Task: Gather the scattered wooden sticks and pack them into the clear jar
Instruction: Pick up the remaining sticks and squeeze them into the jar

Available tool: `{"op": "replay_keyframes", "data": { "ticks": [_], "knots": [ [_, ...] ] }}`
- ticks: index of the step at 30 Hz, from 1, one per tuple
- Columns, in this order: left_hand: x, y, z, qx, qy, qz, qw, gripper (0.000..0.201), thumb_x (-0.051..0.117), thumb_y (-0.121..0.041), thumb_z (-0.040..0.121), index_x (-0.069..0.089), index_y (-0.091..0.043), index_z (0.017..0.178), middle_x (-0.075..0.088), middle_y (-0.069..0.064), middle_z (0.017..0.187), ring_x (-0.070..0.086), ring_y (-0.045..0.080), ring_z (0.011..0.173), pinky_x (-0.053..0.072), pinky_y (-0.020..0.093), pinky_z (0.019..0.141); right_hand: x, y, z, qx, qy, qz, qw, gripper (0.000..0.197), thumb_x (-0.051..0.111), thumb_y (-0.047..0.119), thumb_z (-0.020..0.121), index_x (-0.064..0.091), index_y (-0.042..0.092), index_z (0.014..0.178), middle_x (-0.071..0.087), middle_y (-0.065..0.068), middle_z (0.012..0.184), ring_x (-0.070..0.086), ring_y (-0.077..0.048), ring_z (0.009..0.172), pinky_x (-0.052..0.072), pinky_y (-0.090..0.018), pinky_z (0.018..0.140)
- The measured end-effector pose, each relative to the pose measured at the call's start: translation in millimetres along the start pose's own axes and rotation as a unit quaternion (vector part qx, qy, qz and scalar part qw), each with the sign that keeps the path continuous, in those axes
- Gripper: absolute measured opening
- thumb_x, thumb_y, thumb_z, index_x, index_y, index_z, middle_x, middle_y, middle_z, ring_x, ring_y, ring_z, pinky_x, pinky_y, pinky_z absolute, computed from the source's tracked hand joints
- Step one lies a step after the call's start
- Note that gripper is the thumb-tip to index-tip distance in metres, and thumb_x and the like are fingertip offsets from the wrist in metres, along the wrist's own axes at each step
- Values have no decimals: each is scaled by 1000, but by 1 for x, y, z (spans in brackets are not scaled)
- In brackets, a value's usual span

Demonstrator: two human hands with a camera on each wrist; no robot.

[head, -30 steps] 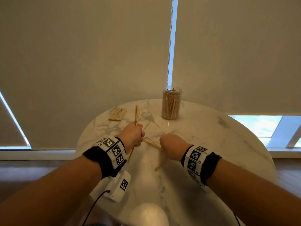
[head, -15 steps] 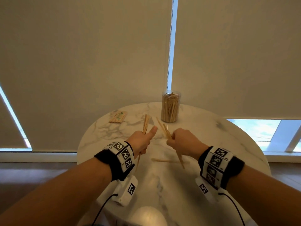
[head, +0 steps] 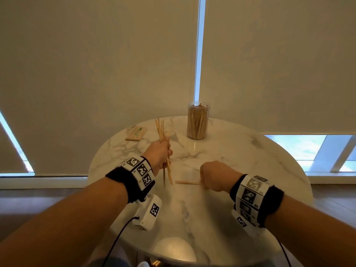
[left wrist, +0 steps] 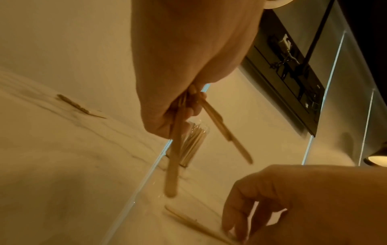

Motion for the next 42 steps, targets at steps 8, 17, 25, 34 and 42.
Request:
{"op": "replay_keyframes", "data": {
  "ticks": [8, 17, 25, 34, 42],
  "knots": [
    [18, 10, -16, -13, 100, -6, 995, 26, 43, -42, 105, 48, -20, 92, 33, -6, 59, 26, 7, 45, 24, 19, 38, -4, -8, -2, 47, 33, 83, 995, 20, 65, 21, 88, 60, 9, 72, 62, -4, 74, 58, -20, 69, 48, -26, 58],
    [55, 8, -25, -3, 122, -8, 992, 45, 34, -47, 106, 62, -12, 104, 44, 2, 65, 35, 11, 52, 29, 25, 47, -60, 19, -14, -42, -190, 411, 891, 5, 72, 12, 81, 67, 11, 84, 74, -3, 69, 72, -11, 65, 60, -30, 69],
    [57, 25, -39, -59, 198, 58, 977, 23, 43, -40, 105, 47, -20, 95, 43, -6, 60, 47, 11, 53, 49, 34, 69, -107, -20, -8, -4, -324, 347, 880, 22, 49, 40, 97, 59, 23, 107, 62, 5, 106, 59, -15, 98, 49, -35, 85],
    [86, 18, -49, -24, 276, 106, 955, 19, 45, -30, 104, 48, -21, 88, 37, -3, 66, 30, 8, 47, 32, 23, 49, -75, 0, 9, -45, -98, 325, 939, 37, 39, 34, 104, 69, 11, 102, 69, 1, 91, 64, -14, 81, 49, -28, 71],
    [42, -14, -14, 43, 34, -237, 970, 26, 37, -29, 108, 46, -5, 113, 54, 6, 70, 54, 18, 58, 52, 30, 53, -41, 9, -10, 20, 13, 365, 931, 50, 59, 58, 90, 59, 15, 115, 67, -4, 108, 69, -22, 95, 58, -39, 87]
  ]
}}
Point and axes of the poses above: each hand's wrist, its own z-axis towards the middle knuckle, its own x-axis out of the palm, y = z × x, the point moved 7 cm from there along z, towards the middle knuckle
